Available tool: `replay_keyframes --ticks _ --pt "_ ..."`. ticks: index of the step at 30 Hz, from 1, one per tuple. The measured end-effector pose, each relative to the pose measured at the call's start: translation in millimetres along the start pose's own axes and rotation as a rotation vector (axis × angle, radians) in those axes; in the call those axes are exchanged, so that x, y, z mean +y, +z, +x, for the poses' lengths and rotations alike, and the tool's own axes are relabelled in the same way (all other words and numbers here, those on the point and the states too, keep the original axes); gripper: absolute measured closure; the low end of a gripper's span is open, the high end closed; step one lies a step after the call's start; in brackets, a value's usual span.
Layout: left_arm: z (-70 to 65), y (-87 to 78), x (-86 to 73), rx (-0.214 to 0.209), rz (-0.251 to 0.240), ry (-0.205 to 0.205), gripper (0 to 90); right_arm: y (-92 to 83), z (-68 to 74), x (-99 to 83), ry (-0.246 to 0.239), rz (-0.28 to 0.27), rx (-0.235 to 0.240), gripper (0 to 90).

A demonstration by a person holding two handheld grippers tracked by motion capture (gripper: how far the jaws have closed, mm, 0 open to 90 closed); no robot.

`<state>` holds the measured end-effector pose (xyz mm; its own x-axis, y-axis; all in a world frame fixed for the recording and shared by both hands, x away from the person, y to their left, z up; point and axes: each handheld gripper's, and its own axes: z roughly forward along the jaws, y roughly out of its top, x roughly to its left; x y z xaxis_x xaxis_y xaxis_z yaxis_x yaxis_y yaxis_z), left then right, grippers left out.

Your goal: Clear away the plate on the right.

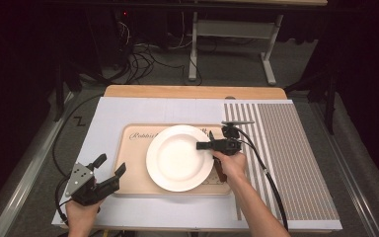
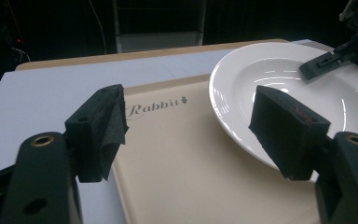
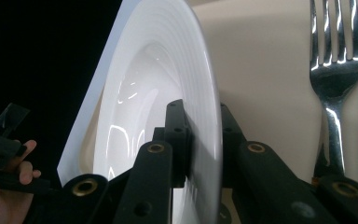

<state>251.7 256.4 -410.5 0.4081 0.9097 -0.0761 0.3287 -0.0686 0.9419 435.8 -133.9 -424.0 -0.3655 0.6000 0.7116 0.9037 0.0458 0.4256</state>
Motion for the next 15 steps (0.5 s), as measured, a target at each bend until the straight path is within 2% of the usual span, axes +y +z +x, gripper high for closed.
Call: replay_keyframes --ticks 15 --pt "-0.3 0.1 0.0 0.001 0.002 0.001 27.9 16.1 1.2 -1.5 0.012 0.016 -0.016 82.9"
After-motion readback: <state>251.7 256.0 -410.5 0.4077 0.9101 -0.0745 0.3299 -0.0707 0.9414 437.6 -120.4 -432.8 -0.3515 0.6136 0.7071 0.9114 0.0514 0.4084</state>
